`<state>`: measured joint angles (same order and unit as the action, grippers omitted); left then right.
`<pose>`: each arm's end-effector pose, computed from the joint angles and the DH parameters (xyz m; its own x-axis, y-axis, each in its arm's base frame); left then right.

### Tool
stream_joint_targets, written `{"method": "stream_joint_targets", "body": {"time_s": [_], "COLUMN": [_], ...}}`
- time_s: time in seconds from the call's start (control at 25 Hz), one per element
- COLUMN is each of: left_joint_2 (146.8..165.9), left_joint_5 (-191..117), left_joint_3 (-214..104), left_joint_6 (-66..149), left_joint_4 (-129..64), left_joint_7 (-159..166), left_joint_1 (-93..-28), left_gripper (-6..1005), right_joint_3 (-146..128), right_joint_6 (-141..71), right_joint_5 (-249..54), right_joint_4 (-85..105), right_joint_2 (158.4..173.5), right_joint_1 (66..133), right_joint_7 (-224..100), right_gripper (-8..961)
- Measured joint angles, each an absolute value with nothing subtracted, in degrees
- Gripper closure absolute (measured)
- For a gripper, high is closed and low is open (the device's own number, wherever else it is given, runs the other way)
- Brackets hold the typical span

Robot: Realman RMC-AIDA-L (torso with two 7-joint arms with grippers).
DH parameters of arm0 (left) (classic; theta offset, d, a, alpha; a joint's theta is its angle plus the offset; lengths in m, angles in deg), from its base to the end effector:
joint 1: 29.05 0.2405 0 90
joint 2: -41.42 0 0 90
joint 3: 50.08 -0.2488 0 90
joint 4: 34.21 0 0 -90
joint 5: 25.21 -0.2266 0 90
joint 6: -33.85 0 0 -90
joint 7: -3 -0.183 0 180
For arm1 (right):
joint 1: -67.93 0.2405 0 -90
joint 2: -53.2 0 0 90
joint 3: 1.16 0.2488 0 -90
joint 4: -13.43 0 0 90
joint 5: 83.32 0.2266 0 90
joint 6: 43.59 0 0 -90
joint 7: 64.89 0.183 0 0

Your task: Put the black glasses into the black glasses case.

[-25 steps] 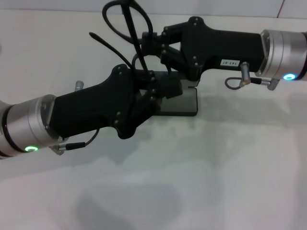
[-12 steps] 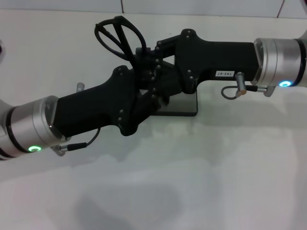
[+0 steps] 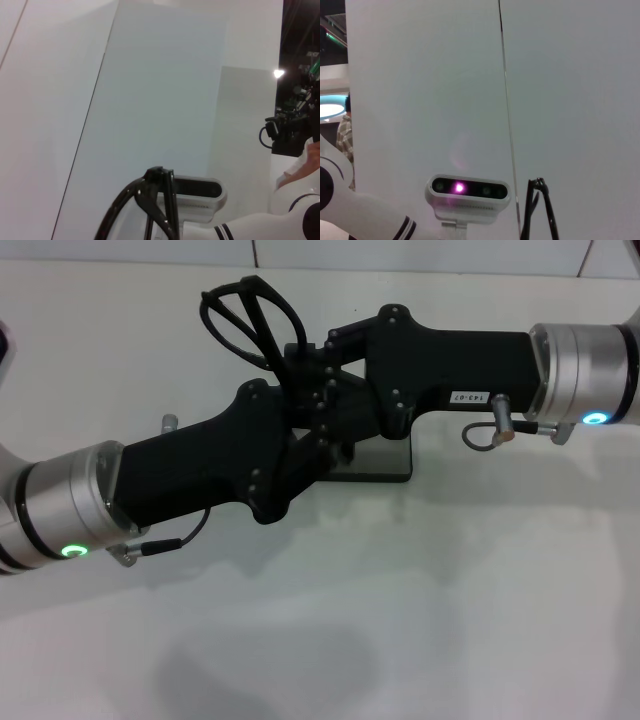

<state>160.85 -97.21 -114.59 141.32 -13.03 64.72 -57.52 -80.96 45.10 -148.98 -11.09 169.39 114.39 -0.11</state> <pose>-0.1719 0.2898 -0.0392 0.4407 0.1538 0.8844 0.1945 -0.9782 0.0732 0.0845 0.3667 -0.0693 0.6769 -0.0182 -0.7359 -0.0190 -0.9998 0.0074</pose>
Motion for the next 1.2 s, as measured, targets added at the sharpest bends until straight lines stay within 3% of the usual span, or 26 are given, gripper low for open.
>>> {"method": "stream_joint_targets", "body": {"time_s": [0.4,0.6,0.88,1.2], "left_joint_2": [160.68,159.16,155.30,153.89], "left_joint_5": [-97.5,-98.1,-101.6,-106.4], "left_joint_3": [-115.0,-115.1,-115.2,-114.9], "left_joint_6": [142.5,146.1,149.1,149.2], "left_joint_4": [-12.7,-12.4,-9.7,-4.9], "left_joint_7": [64.8,64.8,66.0,65.8], "left_joint_1": [-57.0,-55.9,-52.7,-48.3], "left_gripper": [950,950,950,949], "right_joint_3": [-80.4,-80.3,-80.4,-84.2], "right_joint_6": [44.2,41.5,36.6,35.9], "right_joint_5": [-149.0,-150.5,-170.4,-189.7], "right_joint_4": [-11.2,-16.2,-41.1,-61.7], "right_joint_2": [169.31,168.60,168.62,169.04], "right_joint_1": [113.4,110.9,102.8,100.4], "right_joint_7": [0.0,3.7,23.4,43.5], "right_gripper": [880,877,872,866]}}
